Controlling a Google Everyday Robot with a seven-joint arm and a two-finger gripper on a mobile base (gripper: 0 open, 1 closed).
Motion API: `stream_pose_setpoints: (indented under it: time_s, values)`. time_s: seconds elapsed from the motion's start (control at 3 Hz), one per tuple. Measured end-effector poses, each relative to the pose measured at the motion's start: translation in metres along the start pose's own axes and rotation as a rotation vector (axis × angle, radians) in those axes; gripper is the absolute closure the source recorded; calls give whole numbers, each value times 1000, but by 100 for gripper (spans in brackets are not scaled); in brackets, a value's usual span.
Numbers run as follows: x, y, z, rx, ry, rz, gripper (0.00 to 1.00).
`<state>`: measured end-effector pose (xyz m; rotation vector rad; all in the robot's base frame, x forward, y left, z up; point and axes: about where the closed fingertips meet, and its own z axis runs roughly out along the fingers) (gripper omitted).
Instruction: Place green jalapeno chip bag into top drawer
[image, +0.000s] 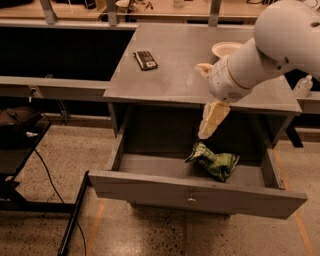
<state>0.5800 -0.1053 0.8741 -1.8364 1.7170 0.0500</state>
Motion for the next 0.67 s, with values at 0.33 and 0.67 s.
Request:
stream_pose_setpoints:
  time_s: [0.33,0.67]
  values:
    - [32,-11,-11,31,-9,209,0]
    - [32,-10,-11,29,-9,277,0]
